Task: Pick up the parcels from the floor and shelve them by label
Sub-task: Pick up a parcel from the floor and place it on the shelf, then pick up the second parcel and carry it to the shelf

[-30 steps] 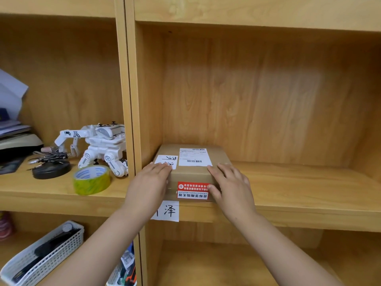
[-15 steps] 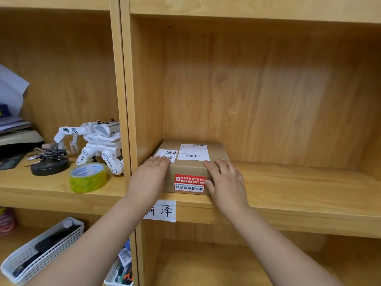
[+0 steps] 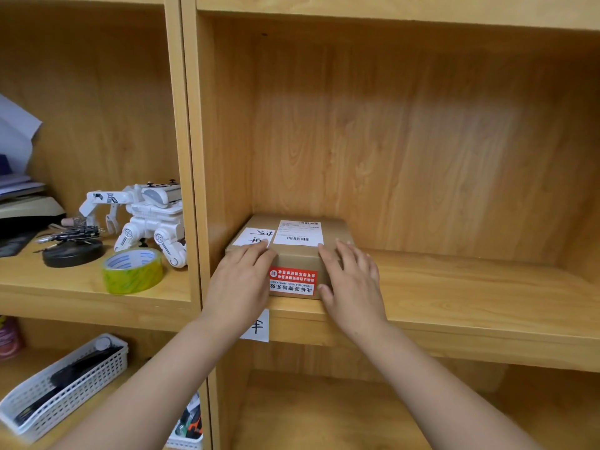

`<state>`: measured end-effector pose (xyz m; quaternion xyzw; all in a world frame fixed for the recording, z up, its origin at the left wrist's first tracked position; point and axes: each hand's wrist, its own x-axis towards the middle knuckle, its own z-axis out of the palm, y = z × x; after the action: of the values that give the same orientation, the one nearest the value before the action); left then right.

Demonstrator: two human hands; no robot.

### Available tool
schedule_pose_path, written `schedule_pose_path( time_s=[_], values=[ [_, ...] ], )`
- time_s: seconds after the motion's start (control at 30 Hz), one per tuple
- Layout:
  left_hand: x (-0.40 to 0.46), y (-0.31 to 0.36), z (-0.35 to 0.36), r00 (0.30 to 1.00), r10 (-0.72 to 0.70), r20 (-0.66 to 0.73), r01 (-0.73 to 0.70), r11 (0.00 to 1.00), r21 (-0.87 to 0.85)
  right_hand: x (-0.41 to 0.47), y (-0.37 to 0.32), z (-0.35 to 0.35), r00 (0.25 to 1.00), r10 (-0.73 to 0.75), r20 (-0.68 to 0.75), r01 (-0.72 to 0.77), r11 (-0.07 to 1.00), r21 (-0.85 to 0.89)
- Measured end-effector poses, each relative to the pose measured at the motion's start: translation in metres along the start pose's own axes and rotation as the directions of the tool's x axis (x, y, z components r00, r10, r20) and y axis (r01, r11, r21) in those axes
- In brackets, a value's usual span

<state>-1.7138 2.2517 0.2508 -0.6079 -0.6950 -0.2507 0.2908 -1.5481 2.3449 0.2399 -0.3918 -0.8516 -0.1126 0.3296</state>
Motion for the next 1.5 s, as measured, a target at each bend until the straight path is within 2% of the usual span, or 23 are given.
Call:
schedule_pose_path(
  time_s=[0.53, 0.8, 1.03, 1.23, 1.5],
  values=[
    [-0.021, -0.001, -0.015, 0.966, 0.254, -0.052, -0.258, 0.923, -0.285, -0.056, -0.044, -0.053, 0.970, 0.242, 0.031, -0.231, 0.953, -0.196],
    [-0.066, 0.020, -0.025, 0.936, 0.353, -0.014, -0.300, 0.775, -0.556, -0.135, -0.081, -0.077, 0.912, 0.403, 0.073, -0.358, 0.872, -0.335],
    [-0.108, 0.082, -0.033, 0.841, 0.540, -0.001, -0.384, 0.598, -0.704, -0.218, -0.083, -0.122, 0.800, 0.597, 0.059, -0.515, 0.734, -0.442],
    [-0.146, 0.155, -0.057, 0.727, 0.686, 0.020, -0.420, 0.468, -0.777, -0.301, -0.083, -0.175, 0.657, 0.754, 0.005, -0.650, 0.571, -0.501],
    [-0.223, 0.253, -0.119, 0.577, 0.817, 0.000, -0.462, 0.327, -0.824, -0.420, -0.094, -0.255, 0.487, 0.870, -0.074, -0.785, 0.399, -0.473]
  ],
)
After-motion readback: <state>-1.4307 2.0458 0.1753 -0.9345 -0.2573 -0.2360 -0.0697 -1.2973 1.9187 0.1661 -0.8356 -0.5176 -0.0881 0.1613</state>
